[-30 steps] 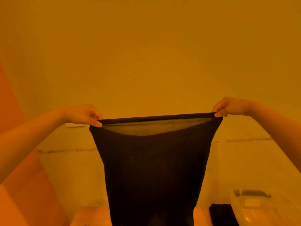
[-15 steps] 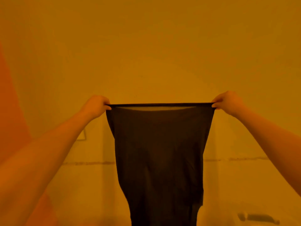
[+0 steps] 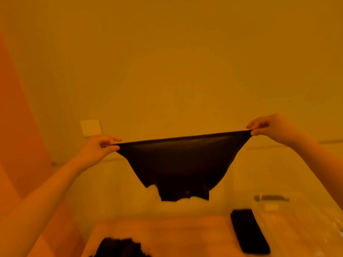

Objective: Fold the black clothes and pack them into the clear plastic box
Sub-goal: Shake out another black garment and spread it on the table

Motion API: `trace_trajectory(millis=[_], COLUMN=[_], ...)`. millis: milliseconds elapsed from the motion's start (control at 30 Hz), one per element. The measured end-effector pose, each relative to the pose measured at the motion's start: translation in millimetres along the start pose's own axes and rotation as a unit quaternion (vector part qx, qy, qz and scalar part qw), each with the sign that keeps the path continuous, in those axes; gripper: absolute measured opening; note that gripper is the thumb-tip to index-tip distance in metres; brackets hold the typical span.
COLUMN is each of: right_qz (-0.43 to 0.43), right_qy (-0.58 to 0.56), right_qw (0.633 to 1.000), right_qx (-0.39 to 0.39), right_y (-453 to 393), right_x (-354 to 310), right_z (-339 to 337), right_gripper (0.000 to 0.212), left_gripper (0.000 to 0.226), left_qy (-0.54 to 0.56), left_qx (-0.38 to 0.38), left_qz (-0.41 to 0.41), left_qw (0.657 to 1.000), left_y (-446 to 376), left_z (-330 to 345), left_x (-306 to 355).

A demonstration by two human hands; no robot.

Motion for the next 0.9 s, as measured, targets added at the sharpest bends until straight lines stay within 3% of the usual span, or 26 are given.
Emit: trace_trajectory(millis=[133,200,367,533,667,767,900], right_qz=[0.061,0.099,0.171,0.212,0.260,0.271,0.310], right_qy=[0.002,0.028,0.046,0.071,0.127,0.168,0.183], right_qw=[0.995,0.988,0.968,0.948,0.916,0.896,0.846], right_qx=[-0.078,-0.114,-0.179,-0.226,-0.278,-0.309,-0.393], right_y=[71,110,220,308,350,377,402], right_x=[42,74,151,189,214,224,237], right_z=[65,101,194,251,273,283,300], right_gripper=[0.027,0.039,0.063,0.058,0.048,0.045,0.051], left_gripper=[0.023,0.025,0.043,0.064,0.055,0.023,0.028], left_qy=[0.016,0.036,0.029,-0.001,-0.060,-0.124,-0.136], left_qx=[-0.070,-0.091,-0.167,-0.238,-0.327,-0.391,-0.496], left_qz=[-0.080,-0.116,-0.174,-0.200,-0.202,-0.170,-0.151], left_qw=[0.994,0.988,0.970,0.950,0.921,0.896,0.844], left_y=[78,122,234,309,349,366,382], left_z=[48,77,166,234,272,290,316], left_x=[-51,-77,-142,-195,-213,-201,-195])
Point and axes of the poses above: each hand's wrist, its own y-axis away from the middle knuckle, its own z-axis out of the palm, x = y × z, the point moved 7 cm from there along -y, towards the middle knuckle, and after that the axes turned 7 degrees about -x, right-handed, at the moved point
